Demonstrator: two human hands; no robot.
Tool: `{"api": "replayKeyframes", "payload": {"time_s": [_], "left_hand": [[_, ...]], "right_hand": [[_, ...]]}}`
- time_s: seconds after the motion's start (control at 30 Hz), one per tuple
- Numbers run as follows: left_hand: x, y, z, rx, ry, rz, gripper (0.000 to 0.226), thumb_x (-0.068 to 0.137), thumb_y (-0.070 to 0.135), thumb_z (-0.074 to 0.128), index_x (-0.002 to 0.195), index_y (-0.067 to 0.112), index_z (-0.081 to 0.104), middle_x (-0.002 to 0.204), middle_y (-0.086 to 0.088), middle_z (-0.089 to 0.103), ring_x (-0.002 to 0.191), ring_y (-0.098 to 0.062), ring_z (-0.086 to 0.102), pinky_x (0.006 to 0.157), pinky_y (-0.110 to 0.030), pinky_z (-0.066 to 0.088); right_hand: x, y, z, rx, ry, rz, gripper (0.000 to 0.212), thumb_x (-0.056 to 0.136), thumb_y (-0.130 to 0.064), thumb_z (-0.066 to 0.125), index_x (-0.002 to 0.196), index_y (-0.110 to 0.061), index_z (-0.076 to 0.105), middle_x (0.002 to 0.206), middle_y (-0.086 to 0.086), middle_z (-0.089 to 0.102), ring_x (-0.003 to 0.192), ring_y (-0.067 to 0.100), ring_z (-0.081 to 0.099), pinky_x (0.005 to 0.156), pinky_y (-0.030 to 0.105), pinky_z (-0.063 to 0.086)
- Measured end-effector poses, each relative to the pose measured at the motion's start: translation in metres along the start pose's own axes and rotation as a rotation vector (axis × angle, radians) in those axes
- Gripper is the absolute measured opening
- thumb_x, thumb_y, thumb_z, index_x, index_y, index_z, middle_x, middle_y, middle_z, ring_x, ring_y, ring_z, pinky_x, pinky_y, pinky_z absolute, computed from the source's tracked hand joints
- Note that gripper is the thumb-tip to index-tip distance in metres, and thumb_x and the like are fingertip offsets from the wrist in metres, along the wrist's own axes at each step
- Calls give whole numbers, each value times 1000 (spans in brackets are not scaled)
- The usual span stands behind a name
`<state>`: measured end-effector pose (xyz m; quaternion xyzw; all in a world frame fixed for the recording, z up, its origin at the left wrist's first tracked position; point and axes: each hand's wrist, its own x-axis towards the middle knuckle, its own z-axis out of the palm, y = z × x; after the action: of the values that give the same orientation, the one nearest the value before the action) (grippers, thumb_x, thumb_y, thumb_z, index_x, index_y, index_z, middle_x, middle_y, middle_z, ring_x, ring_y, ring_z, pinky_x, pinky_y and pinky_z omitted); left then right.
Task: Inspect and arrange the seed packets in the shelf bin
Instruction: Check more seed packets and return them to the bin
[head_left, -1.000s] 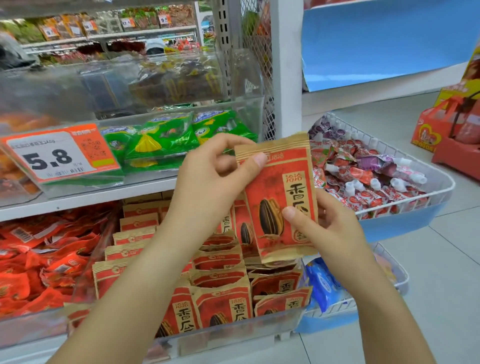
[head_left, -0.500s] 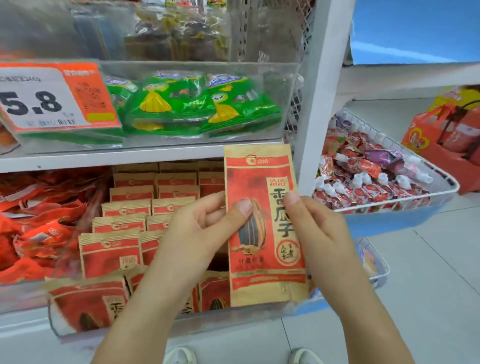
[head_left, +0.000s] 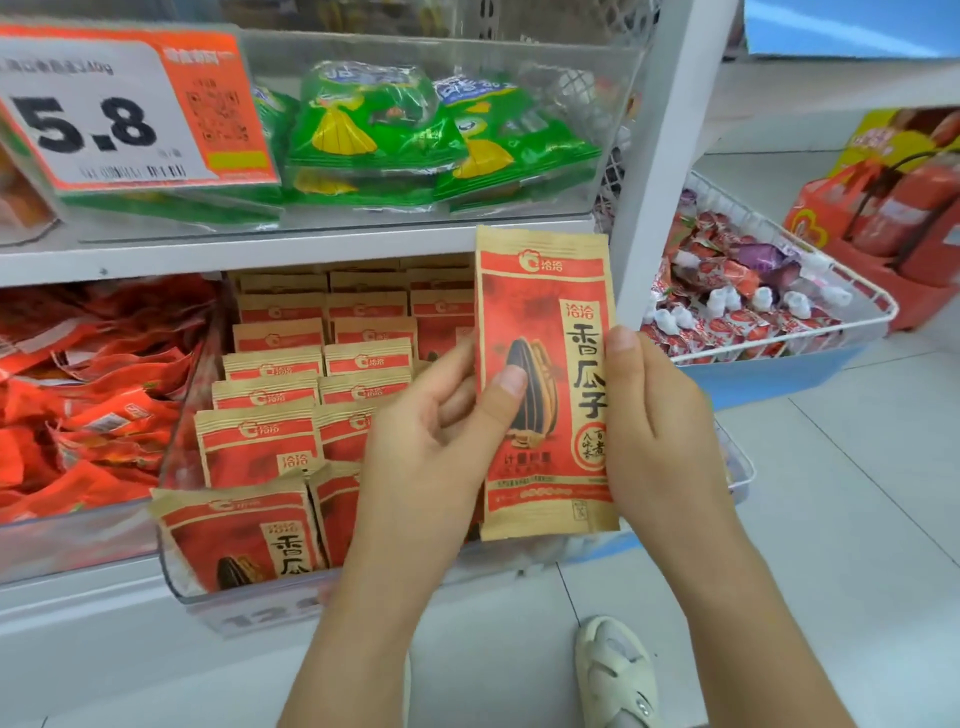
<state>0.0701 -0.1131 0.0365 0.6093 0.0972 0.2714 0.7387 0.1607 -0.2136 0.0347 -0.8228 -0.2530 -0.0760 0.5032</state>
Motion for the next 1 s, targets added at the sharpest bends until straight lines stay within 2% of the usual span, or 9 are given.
{"api": "replayKeyframes", "payload": {"time_s": [0.23, 0.33, 0.43, 0.53, 0.6, 0.67, 0.83, 0.9, 1.0], "left_hand": [[-4, 1, -1, 188, -64, 19, 35, 89, 34, 52, 123, 29, 60, 103, 7, 76, 94, -10, 72, 77, -27, 58], [-4, 4, -10, 231, -57, 2, 35, 87, 37, 53, 119, 26, 60, 97, 4, 77, 90, -13, 73, 78, -33, 59], [-3, 6, -13, 213, -64, -36, 35, 84, 37, 54, 115, 22, 61, 94, 0, 77, 87, -16, 74, 76, -35, 60], [-2, 9, -11, 194, -86, -55, 33, 83, 36, 56, 112, 22, 62, 93, -1, 77, 87, -17, 74, 73, -31, 60], [-3, 10, -9, 206, -119, -76, 32, 83, 36, 56, 113, 25, 62, 94, 1, 77, 88, -16, 74, 74, -31, 60], [-5, 10, -8, 219, -148, -89, 32, 83, 35, 57, 114, 29, 63, 96, 4, 77, 89, -16, 74, 75, -31, 60], [-4, 17, -11, 256, -140, -77, 32, 83, 31, 57, 108, 42, 72, 95, 11, 77, 84, -10, 74, 65, -19, 56], [-2, 17, -15, 287, -77, -49, 32, 79, 32, 59, 104, 46, 73, 92, 14, 76, 80, -7, 74, 61, -17, 55], [0, 15, -21, 365, 51, 7, 40, 73, 39, 63, 112, 45, 64, 100, 22, 72, 82, -4, 72, 61, -14, 53]], "right_hand": [[-4, 0, -13, 7, 0, -42, 39, 97, -52, 28, 72, -26, 43, 60, 0, 53, 55, 16, 49, 56, 44, 43], [-7, -5, -14, 164, -93, -7, 35, 97, -54, 38, 67, -39, 49, 56, -13, 56, 51, 4, 51, 49, 23, 41], [-4, -8, -19, 404, -193, 83, 27, 92, -47, 55, 76, -27, 62, 59, -13, 63, 53, 1, 58, 49, 13, 42], [3, -6, -26, 613, -282, 179, 19, 78, -32, 68, 90, -16, 70, 76, -2, 74, 67, 12, 71, 56, 18, 51], [5, -5, -30, 678, -310, 211, 25, 74, -24, 68, 97, -17, 71, 85, 0, 76, 76, 16, 73, 62, 22, 55], [6, -4, -32, 726, -303, 234, 21, 73, -21, 69, 93, -20, 73, 88, 2, 76, 77, 17, 73, 63, 24, 56], [9, -4, -32, 788, -183, 262, 13, 70, -20, 79, 79, -29, 78, 78, 0, 75, 71, 16, 70, 68, 28, 58], [10, -5, -30, 797, -161, 273, 3, 71, -25, 78, 73, -27, 78, 72, -1, 73, 66, 14, 68, 69, 30, 57], [9, -6, -27, 809, -105, 283, 8, 75, -23, 71, 71, -21, 78, 69, 1, 72, 63, 15, 67, 65, 30, 57]]}}
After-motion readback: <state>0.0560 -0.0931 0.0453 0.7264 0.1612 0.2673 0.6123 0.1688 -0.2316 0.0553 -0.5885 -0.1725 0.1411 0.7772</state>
